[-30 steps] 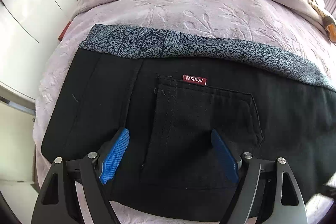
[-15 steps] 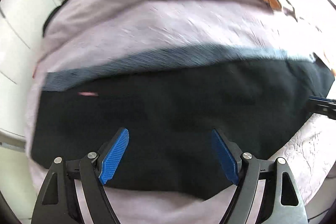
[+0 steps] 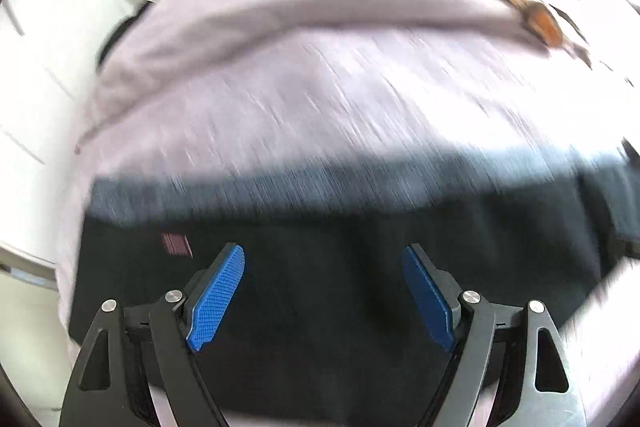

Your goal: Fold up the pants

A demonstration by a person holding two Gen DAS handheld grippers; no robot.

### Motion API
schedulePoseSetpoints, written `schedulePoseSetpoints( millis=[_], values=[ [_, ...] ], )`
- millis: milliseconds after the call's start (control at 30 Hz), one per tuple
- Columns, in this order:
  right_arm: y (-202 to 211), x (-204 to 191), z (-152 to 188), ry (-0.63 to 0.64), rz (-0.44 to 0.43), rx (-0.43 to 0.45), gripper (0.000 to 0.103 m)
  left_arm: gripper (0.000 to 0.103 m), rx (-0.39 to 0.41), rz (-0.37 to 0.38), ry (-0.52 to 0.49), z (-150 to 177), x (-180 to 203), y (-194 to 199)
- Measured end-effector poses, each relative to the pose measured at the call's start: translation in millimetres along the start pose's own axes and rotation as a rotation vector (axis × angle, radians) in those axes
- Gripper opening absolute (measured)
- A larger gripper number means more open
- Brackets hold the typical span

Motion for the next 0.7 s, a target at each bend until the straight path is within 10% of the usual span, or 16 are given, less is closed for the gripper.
schedulePoseSetpoints(
  millis=[333, 700],
  values=[
    [-91.9, -29.8, -36.7, 0.092, 0.052, -0.072, 0.030, 0.090, -0.090, -0.108, 0.188, 11.6, -87.1, -68.2],
    [-27.5, 15.2, -22.1, -0.046, 0.026, -0.079, 0.034, 0.090, -0.166, -0.070, 0.095, 41.3, -56.0, -10.7]
  ],
)
Point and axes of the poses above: each gripper's, at about its wrist camera, not at the fingertips, and y roughly against the way its jaws point, x to its right, z to its underside, the point moved 8 cm from there along -y, roughly the way its jaws point, and after that the axes turned 11 degrees about -y, right-handed, at the moved point
